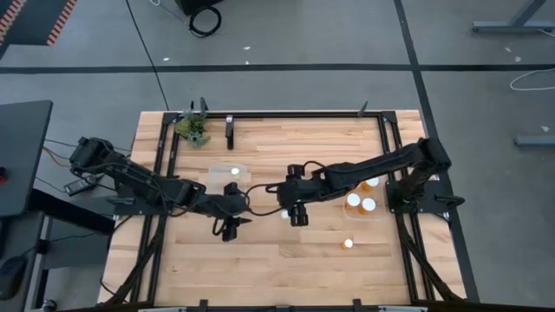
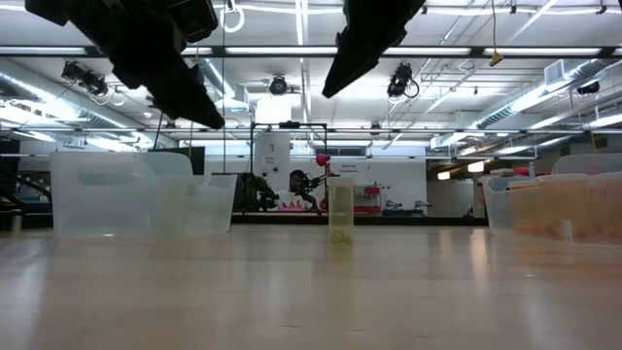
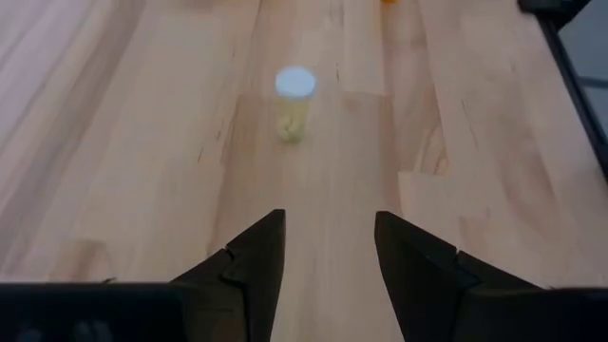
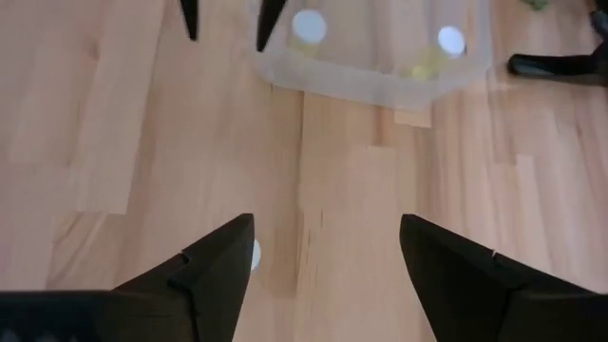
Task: Pick and place medicine bottles into bin by pill shape (circle, oval)
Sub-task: Put the yellow pill bottle into the left transparent bin
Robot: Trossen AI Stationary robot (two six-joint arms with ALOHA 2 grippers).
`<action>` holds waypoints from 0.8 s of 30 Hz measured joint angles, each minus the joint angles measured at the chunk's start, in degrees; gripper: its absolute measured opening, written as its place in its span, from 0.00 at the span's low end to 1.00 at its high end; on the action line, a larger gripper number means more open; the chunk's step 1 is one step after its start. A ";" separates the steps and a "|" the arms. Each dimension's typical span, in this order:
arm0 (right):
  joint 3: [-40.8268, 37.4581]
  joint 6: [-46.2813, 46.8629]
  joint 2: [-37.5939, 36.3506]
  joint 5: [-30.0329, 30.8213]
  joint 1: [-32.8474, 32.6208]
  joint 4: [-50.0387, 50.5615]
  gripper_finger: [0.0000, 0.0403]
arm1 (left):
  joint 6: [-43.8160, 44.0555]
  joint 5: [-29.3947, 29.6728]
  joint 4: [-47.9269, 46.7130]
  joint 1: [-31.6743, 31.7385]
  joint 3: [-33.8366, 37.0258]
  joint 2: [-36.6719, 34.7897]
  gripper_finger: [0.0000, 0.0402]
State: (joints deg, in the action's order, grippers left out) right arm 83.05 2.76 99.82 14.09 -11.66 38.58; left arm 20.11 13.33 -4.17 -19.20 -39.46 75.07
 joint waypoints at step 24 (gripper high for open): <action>-35.62 -4.48 -27.88 0.68 6.13 -27.95 0.67 | -4.30 -0.49 8.60 10.02 -0.05 2.08 0.43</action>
State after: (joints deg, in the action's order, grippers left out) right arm 47.42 -1.72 71.94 14.76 -5.53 10.63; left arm 15.81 12.84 4.43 -9.18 -39.51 77.15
